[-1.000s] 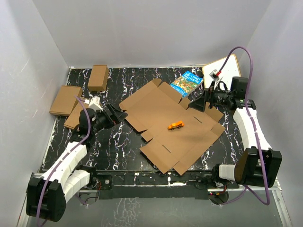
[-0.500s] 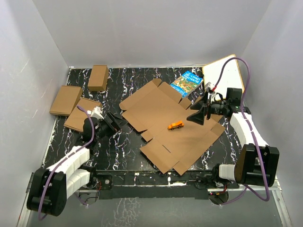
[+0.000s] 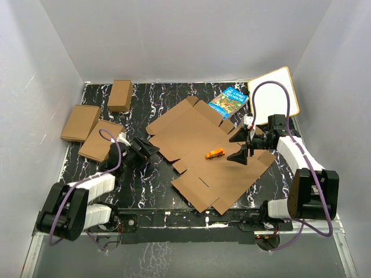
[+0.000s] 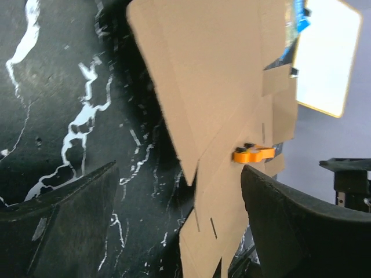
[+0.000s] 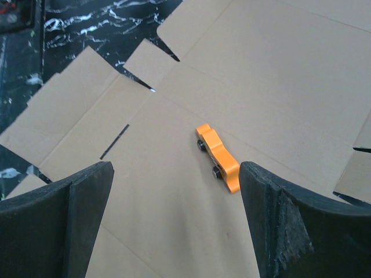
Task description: Fold the paper box
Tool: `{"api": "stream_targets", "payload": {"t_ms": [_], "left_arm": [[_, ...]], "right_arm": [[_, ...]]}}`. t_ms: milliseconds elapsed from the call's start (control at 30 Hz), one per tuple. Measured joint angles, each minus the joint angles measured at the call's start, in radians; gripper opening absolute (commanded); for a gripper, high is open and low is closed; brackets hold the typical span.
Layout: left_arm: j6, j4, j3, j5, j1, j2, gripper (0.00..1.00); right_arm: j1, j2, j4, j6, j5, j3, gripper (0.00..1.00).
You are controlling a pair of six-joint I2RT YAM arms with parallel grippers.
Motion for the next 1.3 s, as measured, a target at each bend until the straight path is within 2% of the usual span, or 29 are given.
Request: {"api": "stream_targets", "payload": {"t_ms": [233,300,467,600,733,967,1300], "left_arm": [[-0.053,0.028,0.060,-0.055,-0.069,0.194,0.74],[-0.064,0.048,0.080,-0.077,-0.089,0.233,0.68],[-0.102,0.133,0.136,-0.128,-0.123,0.364,0.43],[-0.117,0.187,0.179,-0.154,-0.133,0.465,0.17],[-0.098,0.227,0.192,-0.172,-0.134,0.514,0.02],[-0.007,0.318,0.155,-0.212,-0.139,0.488,0.00],[0.307,0.319,0.101,-0.366,-0.139,0.223,0.00]], "right_arm": [[0.089,0.040,-0.013,-0.081,0.100,0.000,0.99],[0.103,0.046,-0.022,-0.100,0.113,0.000,0.99],[0.121,0.047,-0.023,-0.131,0.131,0.000,0.99],[0.122,0.047,-0.022,-0.138,0.145,-0.007,0.99],[0.122,0.047,-0.022,-0.142,0.151,-0.013,0.99],[0.122,0.047,-0.022,-0.154,0.156,-0.013,0.99],[0.123,0.047,-0.024,-0.161,0.161,-0.013,1.00]]}}
